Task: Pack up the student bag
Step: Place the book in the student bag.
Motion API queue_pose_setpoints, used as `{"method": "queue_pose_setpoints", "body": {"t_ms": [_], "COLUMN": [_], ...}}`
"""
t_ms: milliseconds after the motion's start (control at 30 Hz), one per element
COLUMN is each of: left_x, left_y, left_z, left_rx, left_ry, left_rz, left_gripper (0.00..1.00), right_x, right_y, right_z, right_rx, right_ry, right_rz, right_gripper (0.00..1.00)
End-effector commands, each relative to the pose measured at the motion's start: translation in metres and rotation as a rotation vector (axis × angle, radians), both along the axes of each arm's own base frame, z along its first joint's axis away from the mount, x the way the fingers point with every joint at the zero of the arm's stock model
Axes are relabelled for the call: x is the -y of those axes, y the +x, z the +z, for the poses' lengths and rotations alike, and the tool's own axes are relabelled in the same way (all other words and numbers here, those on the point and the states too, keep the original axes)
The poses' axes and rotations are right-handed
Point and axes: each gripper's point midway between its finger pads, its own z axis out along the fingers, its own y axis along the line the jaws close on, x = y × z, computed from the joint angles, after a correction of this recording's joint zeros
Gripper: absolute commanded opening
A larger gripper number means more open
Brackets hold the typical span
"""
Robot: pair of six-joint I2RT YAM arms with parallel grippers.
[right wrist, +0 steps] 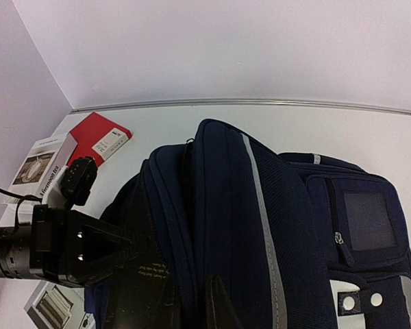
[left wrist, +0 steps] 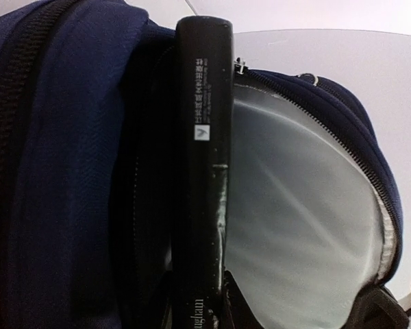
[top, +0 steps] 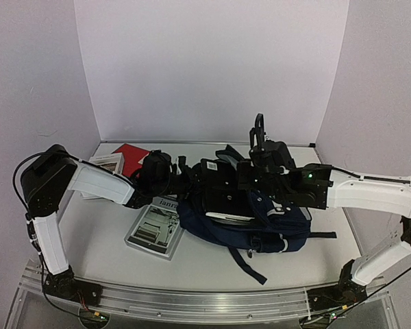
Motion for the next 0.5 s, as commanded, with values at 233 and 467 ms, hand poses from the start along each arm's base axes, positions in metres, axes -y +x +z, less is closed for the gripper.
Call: {"method": "queue_pose_setpoints", "body": {"t_ms": [233,467], "left_x": [0.058,0.023], "left_y": [0.014,0.016], "left_z": [0.016,0.007], "left_rx": [0.12,0.228], "left_ry": [0.031,0.384], "left_rz": [-0.06,-0.049], "left_gripper": [0.08,0.55], "right_x": [-0.027,-0.02], "right_y": [0.003,0.002], "right_z": [0.084,0.082], "right_rx": [0.156,0.157], "right_ry": [0.264,0.262], "right_rz": [0.008,-0.008], "right_gripper": [0.0,0.0]}}
